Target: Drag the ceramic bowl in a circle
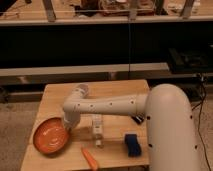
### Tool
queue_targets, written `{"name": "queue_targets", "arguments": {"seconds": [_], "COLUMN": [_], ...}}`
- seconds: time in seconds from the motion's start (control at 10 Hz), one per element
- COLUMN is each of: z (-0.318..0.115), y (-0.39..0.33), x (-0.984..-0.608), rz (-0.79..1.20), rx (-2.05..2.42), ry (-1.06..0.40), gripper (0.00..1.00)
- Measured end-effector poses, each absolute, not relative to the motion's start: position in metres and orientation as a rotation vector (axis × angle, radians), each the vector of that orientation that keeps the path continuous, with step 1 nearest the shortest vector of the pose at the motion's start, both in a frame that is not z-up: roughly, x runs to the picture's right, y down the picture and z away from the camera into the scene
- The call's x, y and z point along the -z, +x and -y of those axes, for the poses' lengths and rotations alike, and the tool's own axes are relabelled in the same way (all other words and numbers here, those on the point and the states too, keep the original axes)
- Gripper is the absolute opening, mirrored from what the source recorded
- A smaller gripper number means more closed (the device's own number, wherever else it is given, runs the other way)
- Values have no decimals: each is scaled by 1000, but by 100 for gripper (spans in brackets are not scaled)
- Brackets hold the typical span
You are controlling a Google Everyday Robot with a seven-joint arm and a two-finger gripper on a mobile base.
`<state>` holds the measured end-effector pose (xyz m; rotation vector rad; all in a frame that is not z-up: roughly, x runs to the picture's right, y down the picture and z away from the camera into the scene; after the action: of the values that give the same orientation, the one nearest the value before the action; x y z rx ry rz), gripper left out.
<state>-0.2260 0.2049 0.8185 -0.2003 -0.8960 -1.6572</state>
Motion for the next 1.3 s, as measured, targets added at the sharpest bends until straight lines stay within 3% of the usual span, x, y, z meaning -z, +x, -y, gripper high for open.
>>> {"name": "queue_targets", "arguments": {"seconds": [0.6, 1.0, 1.3], "z": [-144, -155, -177], "y": [-237, -188, -133], "x": [-852, -854, -828], "rz": [938, 907, 874], "rx": [1514, 1394, 1316], "ry": [-222, -298, -327], "gripper": [12, 12, 12]}}
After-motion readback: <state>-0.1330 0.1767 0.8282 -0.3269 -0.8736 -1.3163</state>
